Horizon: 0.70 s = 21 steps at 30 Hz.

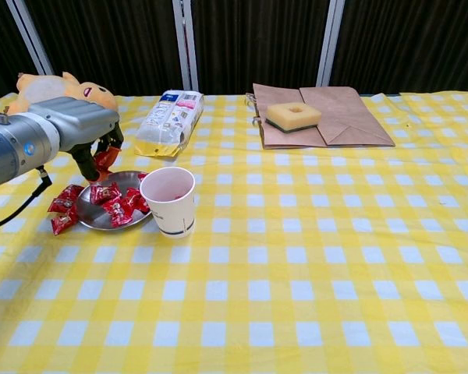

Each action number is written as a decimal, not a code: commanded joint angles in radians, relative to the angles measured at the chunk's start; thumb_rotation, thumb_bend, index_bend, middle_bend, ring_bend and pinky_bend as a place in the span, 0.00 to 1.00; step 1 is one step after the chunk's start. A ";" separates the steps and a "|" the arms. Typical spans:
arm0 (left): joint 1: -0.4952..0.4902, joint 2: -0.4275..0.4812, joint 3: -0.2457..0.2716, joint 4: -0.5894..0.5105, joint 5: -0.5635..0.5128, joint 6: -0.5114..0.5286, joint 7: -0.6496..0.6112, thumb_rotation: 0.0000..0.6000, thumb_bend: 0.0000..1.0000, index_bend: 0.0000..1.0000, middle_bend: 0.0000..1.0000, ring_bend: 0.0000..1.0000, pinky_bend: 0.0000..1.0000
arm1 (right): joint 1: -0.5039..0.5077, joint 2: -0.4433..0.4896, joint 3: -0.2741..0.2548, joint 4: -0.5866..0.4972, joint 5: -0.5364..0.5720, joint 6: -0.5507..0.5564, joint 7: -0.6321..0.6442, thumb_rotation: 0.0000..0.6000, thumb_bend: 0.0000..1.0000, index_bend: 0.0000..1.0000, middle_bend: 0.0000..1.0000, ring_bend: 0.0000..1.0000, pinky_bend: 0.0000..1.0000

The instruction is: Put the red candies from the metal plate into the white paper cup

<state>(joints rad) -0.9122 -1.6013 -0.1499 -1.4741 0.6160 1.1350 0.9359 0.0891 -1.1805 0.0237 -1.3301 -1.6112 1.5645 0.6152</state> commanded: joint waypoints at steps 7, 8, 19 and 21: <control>-0.011 0.043 -0.022 -0.063 -0.009 0.015 0.018 1.00 0.37 0.59 0.60 0.92 0.96 | 0.000 0.002 0.001 -0.003 0.000 0.001 0.001 1.00 0.42 0.00 0.00 0.00 0.00; -0.012 0.047 -0.023 -0.071 -0.009 0.017 0.020 1.00 0.37 0.59 0.60 0.92 0.96 | 0.000 0.001 0.001 -0.002 0.000 0.001 0.001 1.00 0.42 0.00 0.00 0.00 0.00; -0.036 0.089 -0.043 -0.174 -0.004 0.039 0.048 1.00 0.37 0.59 0.60 0.92 0.96 | 0.001 0.002 0.002 -0.005 0.000 0.000 -0.003 1.00 0.42 0.00 0.00 0.00 0.00; -0.043 0.092 -0.045 -0.197 -0.005 0.045 0.058 1.00 0.37 0.59 0.60 0.92 0.96 | 0.000 0.001 0.002 -0.003 0.000 0.002 -0.002 1.00 0.42 0.00 0.00 0.00 0.00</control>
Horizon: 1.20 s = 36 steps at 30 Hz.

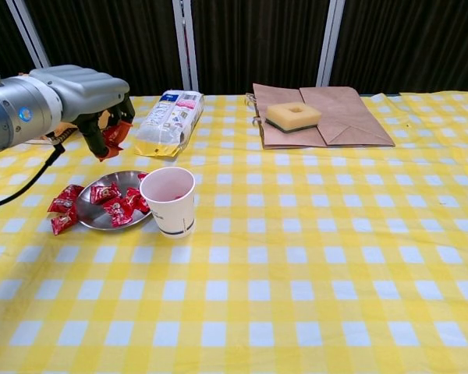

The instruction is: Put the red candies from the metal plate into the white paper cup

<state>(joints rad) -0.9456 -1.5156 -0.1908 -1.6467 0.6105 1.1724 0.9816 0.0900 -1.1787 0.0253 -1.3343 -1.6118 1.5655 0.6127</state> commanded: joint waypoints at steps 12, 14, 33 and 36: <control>-0.062 -0.032 -0.001 -0.138 -0.012 0.040 0.071 1.00 0.37 0.59 0.60 0.92 0.96 | -0.002 0.002 0.000 0.000 -0.001 0.004 0.007 1.00 0.42 0.00 0.00 0.00 0.00; -0.071 -0.043 0.000 -0.146 -0.016 0.046 0.080 1.00 0.37 0.59 0.60 0.92 0.96 | -0.002 0.002 -0.002 0.000 -0.004 0.004 0.007 1.00 0.42 0.00 0.00 0.00 0.00; -0.095 -0.078 0.018 -0.153 -0.051 0.059 0.081 1.00 0.33 0.48 0.51 0.92 0.96 | -0.003 0.005 -0.001 -0.003 -0.007 0.010 0.015 1.00 0.42 0.00 0.00 0.00 0.00; -0.093 -0.067 0.015 -0.158 -0.052 0.058 0.068 1.00 0.32 0.47 0.48 0.92 0.96 | -0.002 0.004 -0.003 -0.002 -0.009 0.009 0.013 1.00 0.42 0.00 0.00 0.00 0.00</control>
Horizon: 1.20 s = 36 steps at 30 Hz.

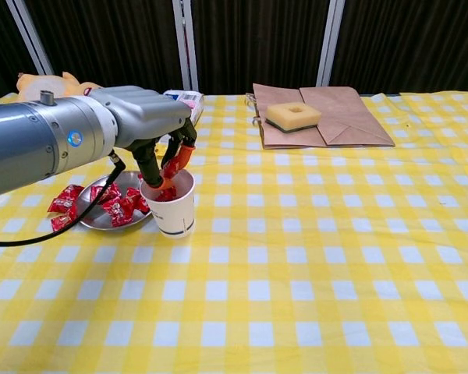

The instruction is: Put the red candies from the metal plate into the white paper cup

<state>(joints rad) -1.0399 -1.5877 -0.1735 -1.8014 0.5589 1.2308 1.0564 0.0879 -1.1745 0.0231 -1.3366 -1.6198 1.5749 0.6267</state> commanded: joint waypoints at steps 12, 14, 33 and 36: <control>0.011 0.031 -0.001 -0.026 0.026 0.002 -0.055 1.00 0.32 0.43 0.41 0.92 0.96 | -0.001 -0.001 0.000 0.002 -0.001 0.002 -0.003 1.00 0.42 0.00 0.00 0.00 0.00; 0.017 0.041 -0.004 -0.033 0.037 0.007 -0.072 1.00 0.31 0.41 0.38 0.92 0.95 | -0.001 -0.002 0.000 0.003 0.000 0.003 -0.002 1.00 0.42 0.00 0.00 0.00 0.00; 0.144 0.213 0.067 -0.029 0.066 0.010 -0.202 1.00 0.16 0.24 0.29 0.92 0.95 | 0.001 -0.004 -0.001 0.004 -0.001 -0.001 -0.008 1.00 0.42 0.00 0.00 0.00 0.00; 0.180 0.228 0.108 -0.007 0.044 -0.007 -0.220 1.00 0.14 0.20 0.27 0.92 0.95 | 0.001 -0.004 -0.001 0.003 0.000 -0.002 -0.010 1.00 0.42 0.00 0.00 0.00 0.00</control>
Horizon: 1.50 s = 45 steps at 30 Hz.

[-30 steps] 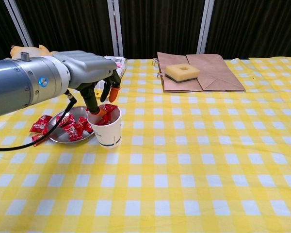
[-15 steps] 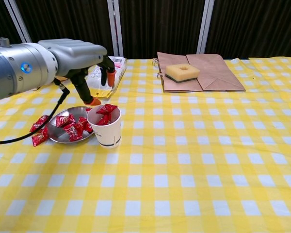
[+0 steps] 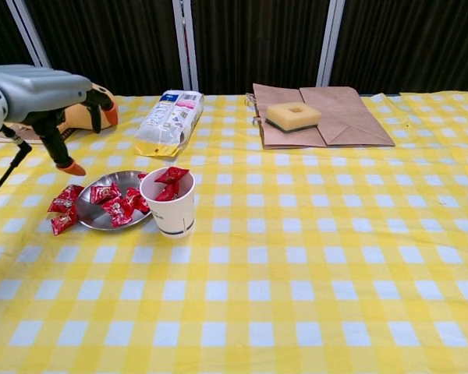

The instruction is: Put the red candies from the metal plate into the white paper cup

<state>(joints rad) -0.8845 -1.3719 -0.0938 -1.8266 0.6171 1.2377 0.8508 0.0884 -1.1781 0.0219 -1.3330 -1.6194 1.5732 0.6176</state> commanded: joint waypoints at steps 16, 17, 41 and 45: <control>0.077 -0.042 0.061 0.190 -0.035 -0.087 -0.061 1.00 0.15 0.30 0.29 0.92 0.95 | 0.001 0.001 -0.002 -0.003 -0.001 -0.004 -0.002 1.00 0.42 0.00 0.00 0.00 0.00; 0.077 -0.047 0.059 0.203 -0.037 -0.093 -0.061 1.00 0.15 0.31 0.29 0.92 0.95 | 0.001 0.001 -0.003 -0.003 -0.001 -0.004 -0.002 1.00 0.42 0.00 0.00 0.00 0.00; 0.059 -0.154 0.032 0.362 -0.081 -0.188 -0.038 1.00 0.17 0.30 0.28 0.92 0.95 | 0.003 0.001 -0.004 -0.002 0.001 -0.011 0.000 1.00 0.42 0.00 0.00 0.00 0.00; 0.059 -0.159 0.036 0.361 -0.075 -0.188 -0.032 1.00 0.22 0.37 0.33 0.92 0.95 | 0.002 0.002 -0.002 -0.004 0.002 -0.007 0.000 1.00 0.42 0.00 0.00 0.00 0.00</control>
<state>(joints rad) -0.8254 -1.5301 -0.0580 -1.4658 0.5421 1.0491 0.8187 0.0899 -1.1763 0.0196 -1.3372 -1.6174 1.5659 0.6177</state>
